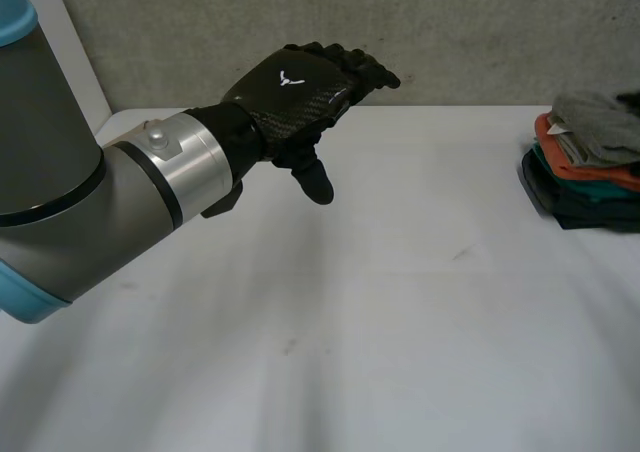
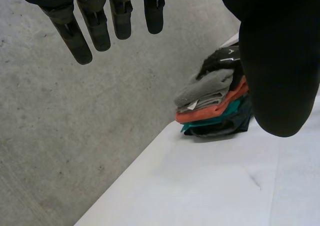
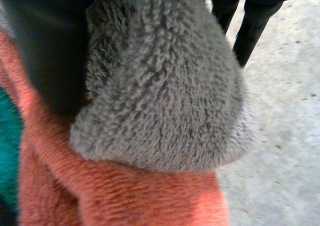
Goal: Fold the laundry.
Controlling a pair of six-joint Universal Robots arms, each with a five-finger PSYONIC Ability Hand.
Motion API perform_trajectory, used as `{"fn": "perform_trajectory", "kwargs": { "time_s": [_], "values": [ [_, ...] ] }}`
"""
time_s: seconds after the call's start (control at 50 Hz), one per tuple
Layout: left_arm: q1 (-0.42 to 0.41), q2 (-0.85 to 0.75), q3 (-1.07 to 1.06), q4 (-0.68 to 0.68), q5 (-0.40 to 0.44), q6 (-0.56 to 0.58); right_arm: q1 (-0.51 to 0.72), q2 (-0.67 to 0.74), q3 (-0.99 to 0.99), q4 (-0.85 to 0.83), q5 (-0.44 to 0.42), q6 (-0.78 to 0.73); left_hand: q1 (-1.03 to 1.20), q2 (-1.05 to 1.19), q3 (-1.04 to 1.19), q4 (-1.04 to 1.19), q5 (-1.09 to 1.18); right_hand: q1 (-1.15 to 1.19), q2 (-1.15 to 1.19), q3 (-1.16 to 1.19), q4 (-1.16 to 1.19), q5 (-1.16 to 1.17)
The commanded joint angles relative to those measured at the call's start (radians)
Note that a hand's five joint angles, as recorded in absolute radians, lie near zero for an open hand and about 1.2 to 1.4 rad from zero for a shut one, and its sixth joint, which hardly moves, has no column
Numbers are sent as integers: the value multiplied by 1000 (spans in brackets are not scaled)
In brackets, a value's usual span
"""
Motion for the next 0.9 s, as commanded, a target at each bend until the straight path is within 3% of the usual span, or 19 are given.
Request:
{"fn": "perform_trajectory", "kwargs": {
  "time_s": [0.02,0.14,0.26,0.36,0.38,0.42,0.52,0.58,0.68,0.76,0.9],
  "values": [
    [-21,13,0,2,2,0,1,-141,66,71,175,-4,1,-11,-20,-11,-31,-106,-148,-182,-205,-159],
    [-34,13,0,2,2,0,-24,-256,110,252,184,-22,-2,-14,-23,-14,-34,-106,-148,-182,-205,-159],
    [-45,19,-5,2,4,-2,-126,-389,114,523,239,-162,-2,-14,-23,-14,-34,-106,-148,-182,-205,-159],
    [-58,35,-3,3,10,0,-151,-470,43,602,485,-343,-2,-14,-23,-14,-34,-106,-148,-182,-205,-159],
    [-60,41,1,8,10,-2,-140,-490,28,582,572,-398,-5,-17,-26,-17,-37,-106,-148,-182,-205,-159],
    [-60,47,8,17,8,-2,-104,-504,20,536,618,-421,-5,-17,-26,-17,-37,-106,-148,-182,-205,-159],
    [-49,81,31,61,-9,-8,166,-568,112,293,551,-360,-17,-29,-38,-28,-48,-106,-148,-182,-205,-159],
    [-31,102,47,80,-67,-36,248,-627,211,203,490,-325,-17,-29,-38,-28,-48,-106,-148,-182,-205,-159],
    [121,128,60,91,-291,-22,401,-714,439,100,317,-249,-17,-29,-38,-28,-48,-106,-148,-182,-205,-159],
    [286,101,41,91,-398,67,495,-731,555,145,276,-234,-17,-29,-38,-28,-48,-106,-148,-182,-205,-159],
    [452,-151,38,117,-395,386,576,-655,649,327,303,-300,-14,-26,-35,-26,-45,-106,-148,-182,-205,-159]
  ]
}}
